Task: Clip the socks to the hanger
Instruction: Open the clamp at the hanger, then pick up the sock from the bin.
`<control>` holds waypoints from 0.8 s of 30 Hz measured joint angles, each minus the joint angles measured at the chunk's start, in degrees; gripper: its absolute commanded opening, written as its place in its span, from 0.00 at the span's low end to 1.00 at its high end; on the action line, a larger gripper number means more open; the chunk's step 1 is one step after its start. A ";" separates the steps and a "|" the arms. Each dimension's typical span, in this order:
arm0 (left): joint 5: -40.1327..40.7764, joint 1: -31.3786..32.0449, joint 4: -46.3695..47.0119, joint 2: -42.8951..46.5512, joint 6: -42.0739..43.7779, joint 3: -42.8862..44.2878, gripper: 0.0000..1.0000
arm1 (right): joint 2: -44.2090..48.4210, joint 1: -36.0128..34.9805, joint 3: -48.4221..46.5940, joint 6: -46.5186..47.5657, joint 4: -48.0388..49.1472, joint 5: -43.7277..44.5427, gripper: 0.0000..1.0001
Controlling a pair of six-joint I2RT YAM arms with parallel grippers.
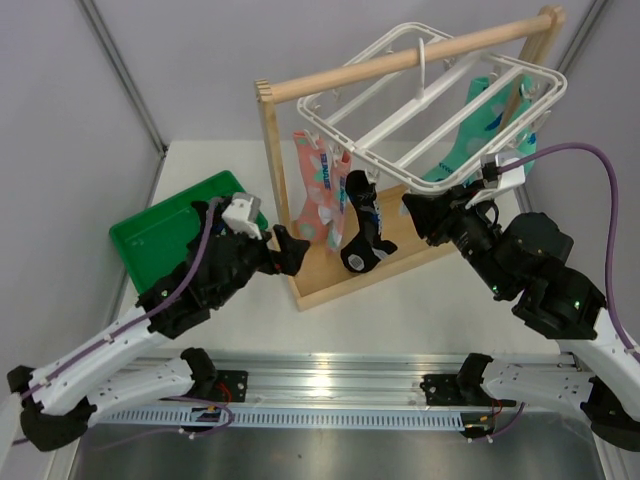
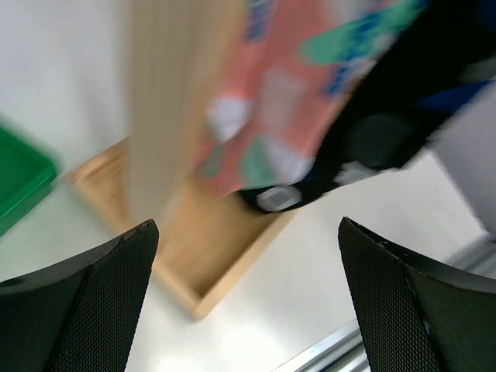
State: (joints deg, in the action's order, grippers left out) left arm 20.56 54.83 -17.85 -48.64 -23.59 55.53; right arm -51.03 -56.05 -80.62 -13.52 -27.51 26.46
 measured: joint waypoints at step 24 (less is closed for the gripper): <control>-8.92 -46.45 -15.72 -29.94 -4.00 8.72 0.85 | 2.82 0.02 2.05 -1.42 0.50 -0.17 0.00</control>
State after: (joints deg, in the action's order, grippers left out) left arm 11.64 8.38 -33.56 -78.59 -27.59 64.25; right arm -48.21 -56.03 -78.56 -14.94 -27.00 26.28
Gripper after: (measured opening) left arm 0.925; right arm 0.286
